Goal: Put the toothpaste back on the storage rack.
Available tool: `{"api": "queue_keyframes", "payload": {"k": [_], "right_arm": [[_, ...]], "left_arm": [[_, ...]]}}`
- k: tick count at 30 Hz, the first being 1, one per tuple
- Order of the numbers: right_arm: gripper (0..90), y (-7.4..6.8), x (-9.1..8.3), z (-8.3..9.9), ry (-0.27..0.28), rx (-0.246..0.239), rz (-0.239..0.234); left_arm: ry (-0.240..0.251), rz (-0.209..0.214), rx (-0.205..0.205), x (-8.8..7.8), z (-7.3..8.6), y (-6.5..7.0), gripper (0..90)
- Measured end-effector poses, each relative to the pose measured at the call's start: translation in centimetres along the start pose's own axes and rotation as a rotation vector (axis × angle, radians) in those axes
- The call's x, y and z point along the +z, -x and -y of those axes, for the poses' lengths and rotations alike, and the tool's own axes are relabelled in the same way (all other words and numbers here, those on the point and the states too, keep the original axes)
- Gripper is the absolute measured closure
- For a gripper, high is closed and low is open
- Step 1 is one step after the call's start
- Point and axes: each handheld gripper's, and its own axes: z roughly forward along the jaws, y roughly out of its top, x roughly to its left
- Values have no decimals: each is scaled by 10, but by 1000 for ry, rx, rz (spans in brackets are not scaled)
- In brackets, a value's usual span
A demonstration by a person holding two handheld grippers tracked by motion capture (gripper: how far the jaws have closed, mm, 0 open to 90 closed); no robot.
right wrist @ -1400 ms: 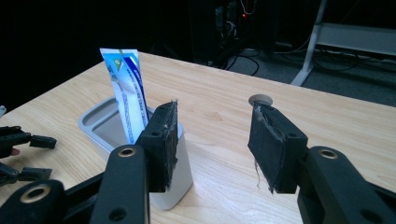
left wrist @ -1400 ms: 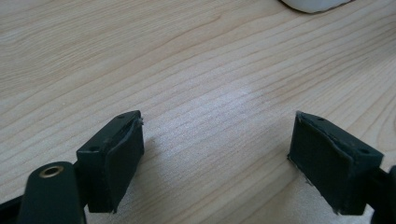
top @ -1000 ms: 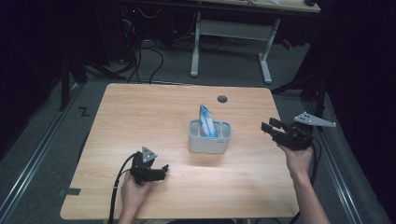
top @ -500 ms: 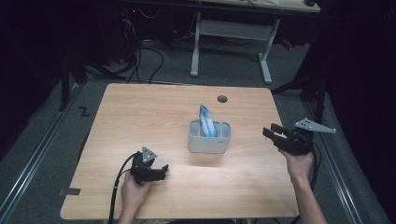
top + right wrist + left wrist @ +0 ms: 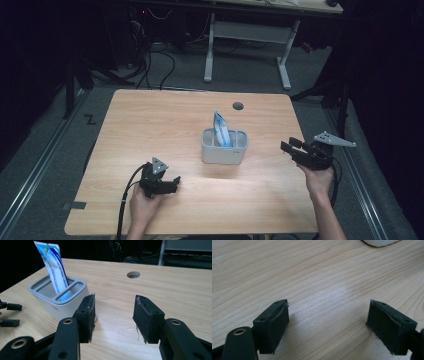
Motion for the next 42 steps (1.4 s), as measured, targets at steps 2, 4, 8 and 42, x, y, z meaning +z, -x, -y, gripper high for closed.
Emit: {"api": "queue_keyframes", "payload": {"k": [2,4,8,42], "right_arm": [[519,1,1,2,-4,3,0],[519,2,1,5,-4,9,1],[519,4,3,9,-11,17,3],[519,4,29,42,-101,22,37]], "left_arm": [[0,0,0,0,0,0,180],[0,0,0,0,0,0,180],[0,0,0,0,0,0,180],[1,1,0,0,0,0,180]]}}
